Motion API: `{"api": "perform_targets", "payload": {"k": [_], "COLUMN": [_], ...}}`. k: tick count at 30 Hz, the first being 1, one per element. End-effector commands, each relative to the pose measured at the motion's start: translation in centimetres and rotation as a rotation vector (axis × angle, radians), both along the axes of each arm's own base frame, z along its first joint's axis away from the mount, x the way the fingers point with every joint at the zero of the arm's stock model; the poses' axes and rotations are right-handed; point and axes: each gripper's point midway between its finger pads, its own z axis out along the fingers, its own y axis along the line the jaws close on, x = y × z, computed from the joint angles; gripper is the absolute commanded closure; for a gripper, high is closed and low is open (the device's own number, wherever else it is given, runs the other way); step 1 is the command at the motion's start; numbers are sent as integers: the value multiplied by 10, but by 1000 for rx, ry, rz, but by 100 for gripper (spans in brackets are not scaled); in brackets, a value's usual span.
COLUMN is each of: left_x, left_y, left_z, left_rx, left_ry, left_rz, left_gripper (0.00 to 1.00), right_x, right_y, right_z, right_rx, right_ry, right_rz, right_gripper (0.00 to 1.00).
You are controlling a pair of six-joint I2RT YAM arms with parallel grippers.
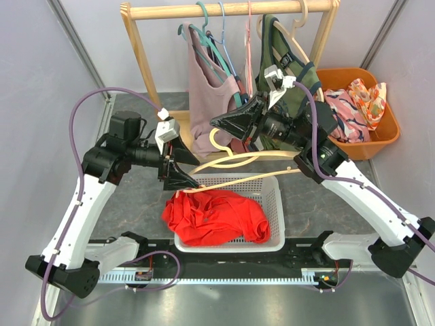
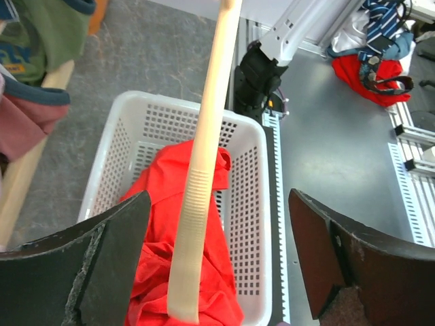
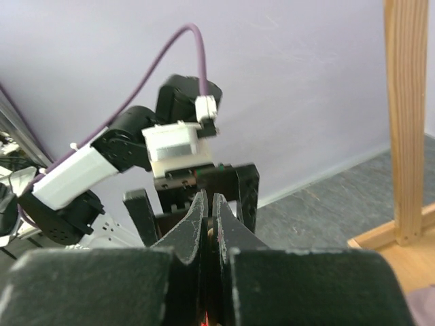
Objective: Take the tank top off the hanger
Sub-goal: Place the hanger at the clothesline.
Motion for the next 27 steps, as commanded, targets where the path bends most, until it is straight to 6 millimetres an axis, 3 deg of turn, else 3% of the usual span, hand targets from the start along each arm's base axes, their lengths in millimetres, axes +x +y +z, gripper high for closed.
{"api": "perform_targets", "payload": {"k": [1, 3, 9, 15, 18, 20, 21, 24, 27], "left_x": [-13, -13, -19, -14, -7, 2, 11, 34, 55], "left_y": [-4, -4, -5, 0, 4, 7, 10, 23, 36], "left_z": [3, 6, 1, -13, -12, -11, -9, -5, 2], "left_rx": [-36, -40, -33, 27, 62, 87, 115, 189, 247], "left_ry": [30, 31, 46, -8, -75, -130, -169, -260, -327], "left_rz": [-61, -62, -78, -37, 8, 45, 91, 211, 331], "left_gripper": [14, 18, 45, 81, 94, 98, 98, 98, 98], "right_x": [-12, -10, -4, 2, 7, 14, 17, 20, 16], "right_y": [3, 4, 10, 13, 12, 11, 9, -3, -28], "right_z": [37, 36, 37, 38, 34, 29, 25, 17, 18], "right_rx": [98, 98, 106, 108, 99, 81, 56, -5, -40], "right_ry": [-65, -65, -66, -67, -57, -63, -57, -77, -113], "right_rz": [69, 67, 68, 52, 23, -19, -39, -114, -209], "right_gripper": [100, 100, 100, 100, 100, 87, 70, 39, 28]}}
